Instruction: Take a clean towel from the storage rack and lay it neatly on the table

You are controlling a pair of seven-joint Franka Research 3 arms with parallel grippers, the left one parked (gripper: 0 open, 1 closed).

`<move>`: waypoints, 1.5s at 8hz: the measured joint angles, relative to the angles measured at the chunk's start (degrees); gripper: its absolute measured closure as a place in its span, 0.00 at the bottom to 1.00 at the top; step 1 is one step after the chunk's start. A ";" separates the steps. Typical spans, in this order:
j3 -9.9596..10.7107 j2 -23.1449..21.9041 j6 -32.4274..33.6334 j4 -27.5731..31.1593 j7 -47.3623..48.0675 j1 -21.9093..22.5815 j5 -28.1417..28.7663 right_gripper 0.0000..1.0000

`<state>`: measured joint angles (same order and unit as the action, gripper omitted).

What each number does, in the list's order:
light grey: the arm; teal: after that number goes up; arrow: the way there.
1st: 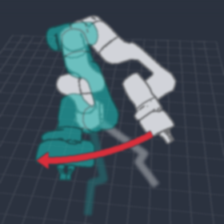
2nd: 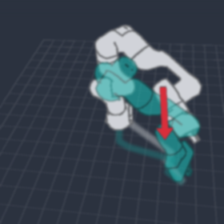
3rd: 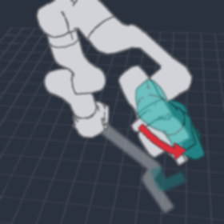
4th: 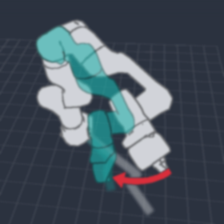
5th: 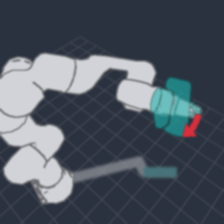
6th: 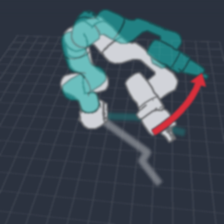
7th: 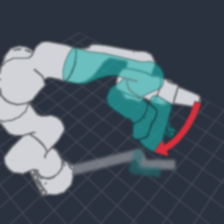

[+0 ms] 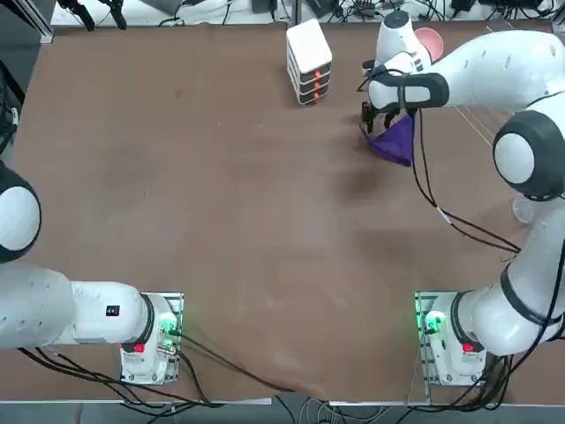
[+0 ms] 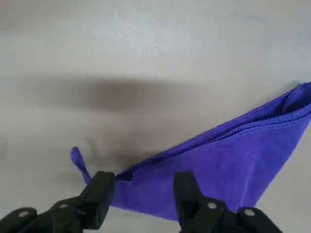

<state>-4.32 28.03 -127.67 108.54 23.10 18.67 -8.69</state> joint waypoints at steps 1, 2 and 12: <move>-0.05 0.06 0.01 0.00 0.47 0.39 0.00 0.26; -0.10 0.25 0.05 0.04 0.76 0.71 0.00 0.26; -0.08 2.47 0.07 -0.05 2.96 2.60 -1.96 0.26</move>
<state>-4.40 30.50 -127.59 108.50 26.06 21.27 -10.65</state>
